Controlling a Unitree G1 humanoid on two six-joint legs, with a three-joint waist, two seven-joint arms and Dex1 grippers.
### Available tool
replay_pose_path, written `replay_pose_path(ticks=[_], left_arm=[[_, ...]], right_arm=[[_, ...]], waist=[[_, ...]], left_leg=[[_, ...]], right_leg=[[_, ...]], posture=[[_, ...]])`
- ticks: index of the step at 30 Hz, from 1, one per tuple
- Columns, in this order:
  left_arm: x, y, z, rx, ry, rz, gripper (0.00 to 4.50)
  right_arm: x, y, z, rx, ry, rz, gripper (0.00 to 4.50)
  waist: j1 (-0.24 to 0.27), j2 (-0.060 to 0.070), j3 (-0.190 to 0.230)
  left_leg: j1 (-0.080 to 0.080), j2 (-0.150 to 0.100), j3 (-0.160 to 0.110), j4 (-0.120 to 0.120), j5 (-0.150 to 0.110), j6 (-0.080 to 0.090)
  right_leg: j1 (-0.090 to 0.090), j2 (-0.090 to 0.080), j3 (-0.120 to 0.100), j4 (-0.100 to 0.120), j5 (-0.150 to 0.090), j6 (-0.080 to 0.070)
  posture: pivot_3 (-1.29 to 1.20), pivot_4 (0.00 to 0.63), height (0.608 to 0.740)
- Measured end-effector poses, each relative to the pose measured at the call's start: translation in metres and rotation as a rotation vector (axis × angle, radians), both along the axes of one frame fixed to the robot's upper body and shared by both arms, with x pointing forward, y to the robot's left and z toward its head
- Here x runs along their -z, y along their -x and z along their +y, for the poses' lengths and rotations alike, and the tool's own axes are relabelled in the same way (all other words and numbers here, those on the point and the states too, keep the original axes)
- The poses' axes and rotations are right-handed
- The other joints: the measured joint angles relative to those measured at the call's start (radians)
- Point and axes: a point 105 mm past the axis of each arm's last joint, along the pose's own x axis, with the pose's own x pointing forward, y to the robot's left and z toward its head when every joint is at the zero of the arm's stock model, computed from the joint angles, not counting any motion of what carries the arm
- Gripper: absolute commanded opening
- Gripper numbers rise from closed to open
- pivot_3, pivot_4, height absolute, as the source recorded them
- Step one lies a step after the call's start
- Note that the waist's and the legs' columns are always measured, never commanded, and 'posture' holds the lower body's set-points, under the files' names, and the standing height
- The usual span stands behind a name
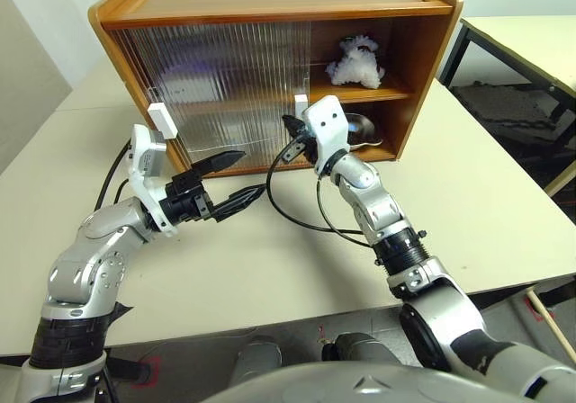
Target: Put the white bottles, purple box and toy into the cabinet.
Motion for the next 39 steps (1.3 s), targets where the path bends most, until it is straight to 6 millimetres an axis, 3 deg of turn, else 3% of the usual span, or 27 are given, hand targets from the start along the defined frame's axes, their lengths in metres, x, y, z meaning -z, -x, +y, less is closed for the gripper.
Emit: replay_pose_path(ticks=[16, 39], left_arm=[[-0.001, 0.001, -0.001, 0.003, -0.001, -0.003, 4.5], [-0.001, 0.001, -0.002, 0.017, -0.001, -0.003, 4.5]], right_arm=[[-0.009, -0.002, -0.026, 0.157, 0.039, -0.106, 0.01], [-0.002, -0.013, -0.066, 0.362, 0.04, -0.046, 0.01]], waist=[[0.003, 0.0, 0.0], [0.004, -0.002, -0.001]], left_leg=[[0.002, 0.008, 0.007, 0.0, 0.001, 0.001], [0.003, 0.007, 0.007, 0.001, 0.003, 0.004]], right_leg=[[-0.001, 0.002, -0.003, 0.0, 0.001, 0.003], [0.0, 0.004, -0.003, 0.0, 0.005, 0.0]], posture=[[0.02, 0.0, 0.74], [0.01, 0.005, 0.74]])
